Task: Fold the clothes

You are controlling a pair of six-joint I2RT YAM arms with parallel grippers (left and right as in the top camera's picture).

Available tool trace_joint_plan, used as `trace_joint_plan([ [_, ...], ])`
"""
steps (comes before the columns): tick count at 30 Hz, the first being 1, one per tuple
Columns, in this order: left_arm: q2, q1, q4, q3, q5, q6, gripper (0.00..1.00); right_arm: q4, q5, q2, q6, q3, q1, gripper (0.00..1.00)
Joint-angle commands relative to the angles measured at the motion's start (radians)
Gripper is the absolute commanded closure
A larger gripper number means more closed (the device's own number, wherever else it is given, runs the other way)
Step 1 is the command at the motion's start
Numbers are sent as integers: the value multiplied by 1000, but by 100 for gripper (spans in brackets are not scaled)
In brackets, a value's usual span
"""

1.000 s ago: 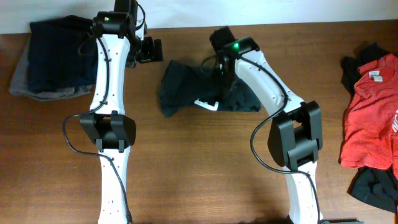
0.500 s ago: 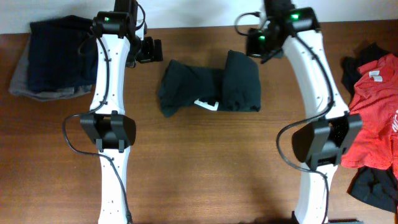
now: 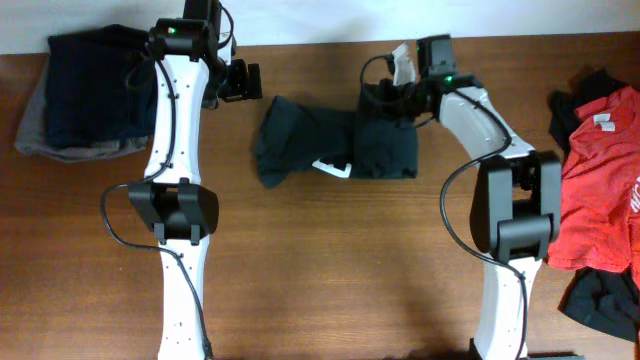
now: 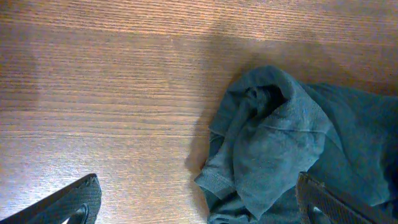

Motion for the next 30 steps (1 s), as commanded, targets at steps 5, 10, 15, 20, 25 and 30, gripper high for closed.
trace_joint_plan([
  [5, 6, 6, -3, 19, 11, 16, 1, 19, -167, 138, 29, -35, 3, 96],
  [10, 6, 6, -5, 19, 10, 16, 1, -11, -146, 100, 28, -27, -3, 96],
  [15, 6, 6, -7, 19, 10, 16, 1, -72, -147, -36, 2, 13, -27, 96],
  [20, 6, 6, -7, 19, 10, 16, 1, -192, -157, -171, 1, 26, -49, 91],
  [25, 6, 6, -7, 19, 10, 16, 1, -436, -158, -178, -166, 3, -47, 91],
  [30, 6, 6, -3, 19, 11, 16, 1, -351, -266, -140, -197, -161, -47, 90],
])
